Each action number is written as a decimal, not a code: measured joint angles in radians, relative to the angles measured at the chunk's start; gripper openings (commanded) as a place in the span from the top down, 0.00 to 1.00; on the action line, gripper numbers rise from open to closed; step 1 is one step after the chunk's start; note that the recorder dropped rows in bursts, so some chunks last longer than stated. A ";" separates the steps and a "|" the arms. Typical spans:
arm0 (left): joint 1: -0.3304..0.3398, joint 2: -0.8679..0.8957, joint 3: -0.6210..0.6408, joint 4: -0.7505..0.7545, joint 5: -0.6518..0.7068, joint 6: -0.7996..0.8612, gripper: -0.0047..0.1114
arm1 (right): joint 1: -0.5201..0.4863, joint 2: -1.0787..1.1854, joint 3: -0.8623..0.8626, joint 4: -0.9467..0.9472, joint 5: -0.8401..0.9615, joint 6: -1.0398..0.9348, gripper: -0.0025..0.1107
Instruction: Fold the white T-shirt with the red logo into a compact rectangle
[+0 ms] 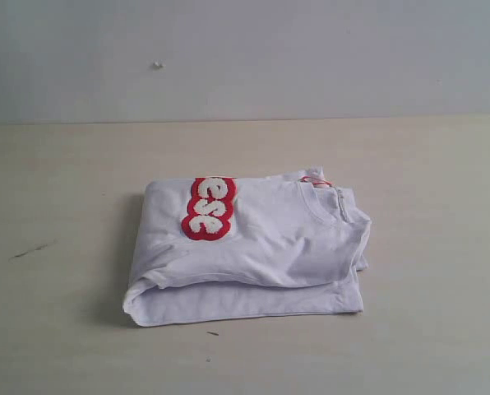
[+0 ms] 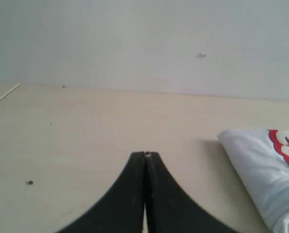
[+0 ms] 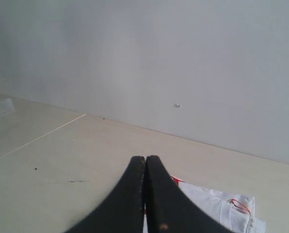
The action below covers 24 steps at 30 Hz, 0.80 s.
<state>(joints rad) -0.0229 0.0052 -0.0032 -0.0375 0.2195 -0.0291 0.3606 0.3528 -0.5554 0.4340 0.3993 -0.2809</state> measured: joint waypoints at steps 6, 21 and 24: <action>0.000 0.000 0.000 0.000 0.095 -0.007 0.96 | 0.000 0.000 0.000 0.000 0.000 0.000 0.98; 0.000 0.000 0.000 0.000 0.142 -0.019 0.96 | 0.000 0.000 0.000 0.000 0.000 0.000 0.98; 0.000 0.000 0.000 0.000 0.146 -0.019 0.96 | 0.000 0.000 0.000 0.000 0.000 0.000 0.98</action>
<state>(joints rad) -0.0229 0.0052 -0.0032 -0.0375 0.3653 -0.0479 0.3606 0.3528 -0.5554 0.4340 0.3993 -0.2809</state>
